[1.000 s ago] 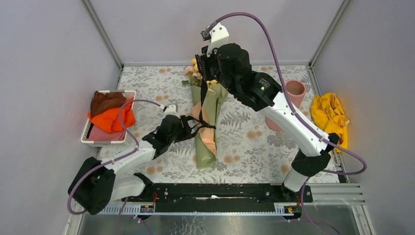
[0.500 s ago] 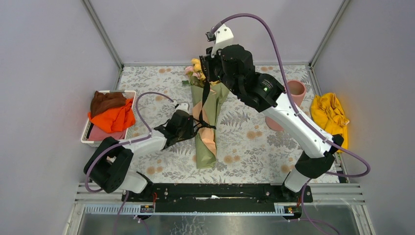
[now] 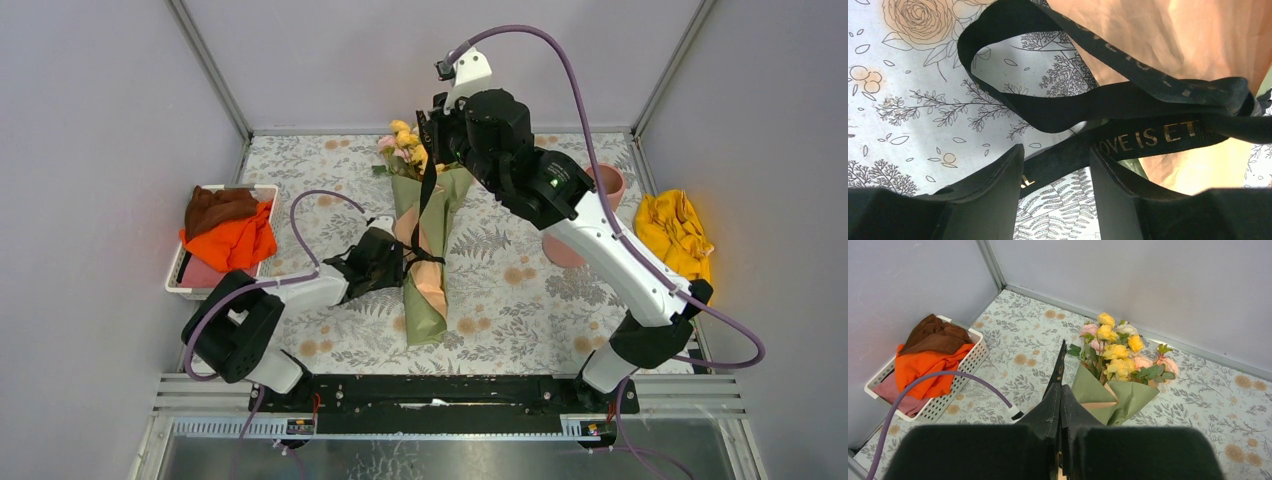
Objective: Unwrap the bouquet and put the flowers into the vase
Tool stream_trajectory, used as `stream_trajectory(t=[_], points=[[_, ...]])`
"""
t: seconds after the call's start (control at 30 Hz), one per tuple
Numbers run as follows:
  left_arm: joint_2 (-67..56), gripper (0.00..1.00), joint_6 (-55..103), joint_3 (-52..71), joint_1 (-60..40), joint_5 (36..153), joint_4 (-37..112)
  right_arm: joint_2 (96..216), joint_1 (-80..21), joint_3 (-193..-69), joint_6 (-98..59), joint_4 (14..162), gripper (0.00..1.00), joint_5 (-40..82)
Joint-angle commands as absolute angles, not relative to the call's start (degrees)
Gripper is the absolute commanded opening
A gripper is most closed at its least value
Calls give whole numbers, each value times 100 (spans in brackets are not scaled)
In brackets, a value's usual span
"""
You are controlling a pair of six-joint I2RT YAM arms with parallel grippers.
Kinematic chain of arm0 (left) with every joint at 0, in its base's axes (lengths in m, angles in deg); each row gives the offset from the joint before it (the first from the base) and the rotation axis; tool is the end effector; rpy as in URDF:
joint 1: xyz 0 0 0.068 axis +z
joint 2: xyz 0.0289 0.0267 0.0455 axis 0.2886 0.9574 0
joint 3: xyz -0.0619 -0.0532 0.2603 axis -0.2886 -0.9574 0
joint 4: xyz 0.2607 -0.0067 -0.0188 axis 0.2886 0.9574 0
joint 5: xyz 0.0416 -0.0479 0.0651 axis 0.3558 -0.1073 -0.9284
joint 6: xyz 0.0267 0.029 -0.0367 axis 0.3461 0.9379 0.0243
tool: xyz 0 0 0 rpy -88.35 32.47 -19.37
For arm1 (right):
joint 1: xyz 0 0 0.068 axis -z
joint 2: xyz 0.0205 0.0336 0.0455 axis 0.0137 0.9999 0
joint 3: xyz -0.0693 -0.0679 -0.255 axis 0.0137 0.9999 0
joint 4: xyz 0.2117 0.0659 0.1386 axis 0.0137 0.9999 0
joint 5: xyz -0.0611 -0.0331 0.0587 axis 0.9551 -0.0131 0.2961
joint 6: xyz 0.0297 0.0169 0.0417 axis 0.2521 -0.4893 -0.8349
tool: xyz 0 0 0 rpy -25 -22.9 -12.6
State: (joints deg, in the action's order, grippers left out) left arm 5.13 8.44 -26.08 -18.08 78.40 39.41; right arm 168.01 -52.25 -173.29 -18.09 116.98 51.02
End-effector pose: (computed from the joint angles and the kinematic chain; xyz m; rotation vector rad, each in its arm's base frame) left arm 0.2300 -0.1542 0.1481 0.0977 2.4370 -0.3298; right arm 0.2209 0.2559 0.5262 -0.3668 1.6211 0.4443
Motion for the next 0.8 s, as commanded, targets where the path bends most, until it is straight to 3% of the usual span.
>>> stream_trajectory(t=[0.0,0.17,0.33,0.57,0.77], points=[[555,58,736,-2630,-1899,7881,3936,16530,-5133,-17165,-1908,11334,0,4996],[725,55,619,-2692,-1931,7983,3871,16465,-5101,-17064,-1946,11305,0,4963],[811,27,463,-2799,-1985,7992,3768,16374,-5084,-16883,-2009,11224,0,4900],[896,0,349,-2808,-2023,7900,3774,16317,-5044,-16629,-2088,11142,6,4910],[618,0,262,-2836,-2040,7806,3840,16297,-4992,-16463,-2101,11117,8,5001]])
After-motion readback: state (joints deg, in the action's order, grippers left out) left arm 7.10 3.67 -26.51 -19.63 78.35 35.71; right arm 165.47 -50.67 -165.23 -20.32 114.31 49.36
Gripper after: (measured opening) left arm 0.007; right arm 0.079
